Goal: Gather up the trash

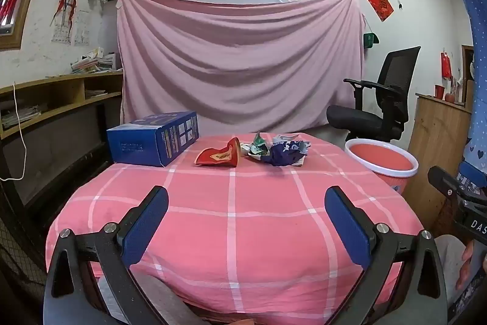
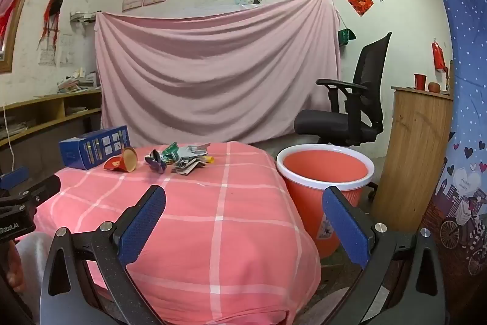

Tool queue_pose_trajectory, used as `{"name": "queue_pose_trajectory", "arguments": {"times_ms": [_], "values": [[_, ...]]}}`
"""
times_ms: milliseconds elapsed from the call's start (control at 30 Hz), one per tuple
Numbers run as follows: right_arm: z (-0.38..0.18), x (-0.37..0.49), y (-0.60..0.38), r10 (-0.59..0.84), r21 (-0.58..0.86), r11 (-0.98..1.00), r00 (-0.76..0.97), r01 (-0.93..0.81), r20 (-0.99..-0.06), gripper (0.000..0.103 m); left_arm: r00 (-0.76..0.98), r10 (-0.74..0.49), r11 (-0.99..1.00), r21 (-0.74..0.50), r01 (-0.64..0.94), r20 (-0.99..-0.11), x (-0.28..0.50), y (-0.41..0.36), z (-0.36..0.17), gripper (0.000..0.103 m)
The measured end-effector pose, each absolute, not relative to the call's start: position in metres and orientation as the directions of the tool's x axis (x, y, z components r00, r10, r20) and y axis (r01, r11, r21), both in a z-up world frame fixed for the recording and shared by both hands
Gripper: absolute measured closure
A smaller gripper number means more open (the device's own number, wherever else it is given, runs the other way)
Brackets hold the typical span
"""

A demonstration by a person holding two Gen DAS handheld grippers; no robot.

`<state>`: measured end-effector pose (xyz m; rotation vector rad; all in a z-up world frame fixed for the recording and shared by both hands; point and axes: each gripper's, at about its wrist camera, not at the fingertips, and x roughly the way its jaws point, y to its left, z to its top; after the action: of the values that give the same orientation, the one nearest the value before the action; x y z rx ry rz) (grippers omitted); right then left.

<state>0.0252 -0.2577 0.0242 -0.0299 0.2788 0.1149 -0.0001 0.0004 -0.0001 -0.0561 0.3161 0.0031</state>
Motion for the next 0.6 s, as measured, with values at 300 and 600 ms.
{"name": "queue_pose_trajectory", "arguments": {"times_ms": [300,600], "values": [[0.0239,0.0254,-0.2582,0.110,-0.012,0.993,0.954,-0.118,-0.277,0.000,0.949,-0.003,0.999,-0.047,-0.013,-0.315,-0.0003,0.0004,0.0001,0.002],[0.0235,0.0259,-0.2580,0.108,-0.011,0.993,0.954,-0.116,-0.280,0.000,0.949,-0.003,0.999,-0.047,-0.012,-0.317,-0.0001,0.0003,0.0000,0.002]]}}
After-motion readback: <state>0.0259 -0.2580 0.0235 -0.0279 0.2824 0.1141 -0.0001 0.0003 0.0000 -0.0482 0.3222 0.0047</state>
